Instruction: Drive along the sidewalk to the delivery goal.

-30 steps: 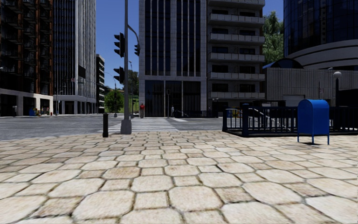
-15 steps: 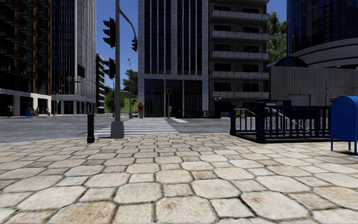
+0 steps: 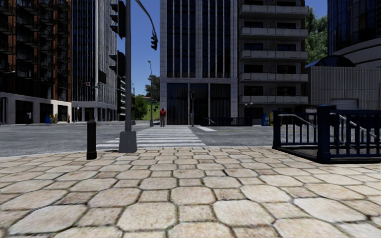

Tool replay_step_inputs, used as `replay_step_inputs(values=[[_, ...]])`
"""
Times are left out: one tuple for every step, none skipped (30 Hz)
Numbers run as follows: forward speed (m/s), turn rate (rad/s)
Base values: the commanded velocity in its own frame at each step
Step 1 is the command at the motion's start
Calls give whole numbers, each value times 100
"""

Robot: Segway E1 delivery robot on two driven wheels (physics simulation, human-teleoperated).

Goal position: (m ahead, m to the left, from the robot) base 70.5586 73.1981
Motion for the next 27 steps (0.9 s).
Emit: replay_step_inputs(values=[[200,0],[200,0],[200,0],[200,0],[200,0],[200,0],[200,1],[200,1],[200,20],[200,64],[200,77],[200,82],[200,82],[200,36],[200,12],[200,1],[200,0],[200,0],[200,0],[200,0],[200,0],[200,0],[200,0],[200,0],[200,0],[200,0],[200,0]])
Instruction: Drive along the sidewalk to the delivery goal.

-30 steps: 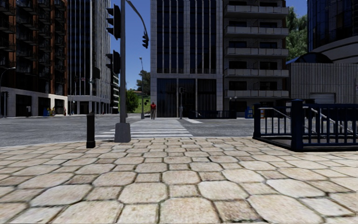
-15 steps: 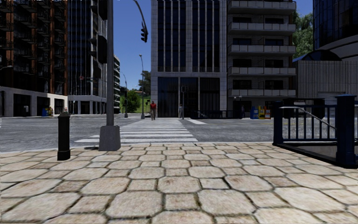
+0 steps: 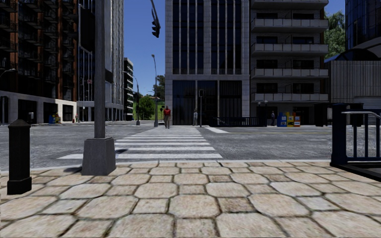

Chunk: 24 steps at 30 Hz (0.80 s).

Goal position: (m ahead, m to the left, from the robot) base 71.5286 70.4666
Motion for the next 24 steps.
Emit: replay_step_inputs(values=[[200,0],[200,0],[200,0],[200,0],[200,0],[200,0],[200,0],[200,0],[200,0],[200,0],[200,0],[200,0],[200,0],[200,0],[200,0],[200,0],[200,0],[200,0],[200,0],[200,0],[200,0],[200,0],[200,0],[200,0]])
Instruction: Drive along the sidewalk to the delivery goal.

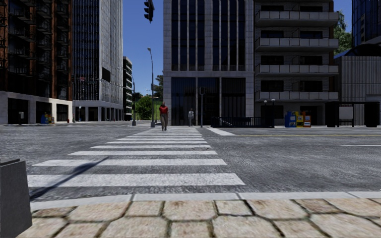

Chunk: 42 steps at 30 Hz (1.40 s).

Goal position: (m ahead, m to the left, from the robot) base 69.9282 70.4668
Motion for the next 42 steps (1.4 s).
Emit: replay_step_inputs(values=[[200,0],[200,0],[200,0],[200,0],[200,0],[200,0],[200,0],[200,0],[200,0],[200,0],[200,0],[200,0],[200,0],[200,0],[200,0],[200,0],[200,0],[200,0],[200,0],[200,0],[200,0],[200,0],[200,0],[200,0],[200,0],[200,0],[200,0],[200,0],[200,0],[200,0],[200,0],[200,0],[200,0],[200,0],[200,0],[200,0],[200,0],[200,0],[200,0],[200,0],[200,0],[200,0]])
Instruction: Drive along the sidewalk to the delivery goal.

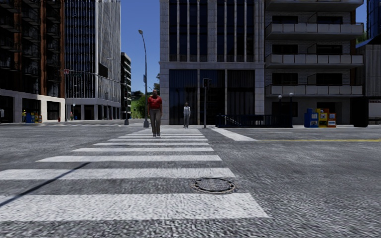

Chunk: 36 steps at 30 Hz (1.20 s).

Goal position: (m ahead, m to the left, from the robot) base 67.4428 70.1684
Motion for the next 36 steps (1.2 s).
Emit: replay_step_inputs(values=[[200,0],[200,0],[200,0],[200,0],[200,0],[200,0],[200,0],[200,0],[200,0],[200,0],[200,0],[200,0],[200,0],[200,0],[200,0],[200,0],[200,0],[200,0],[200,0],[200,0],[200,0],[200,0],[200,0],[200,0],[200,0],[200,0],[200,0],[200,0],[200,0],[200,0],[200,0],[200,0],[200,0],[200,0],[200,0],[200,0]])
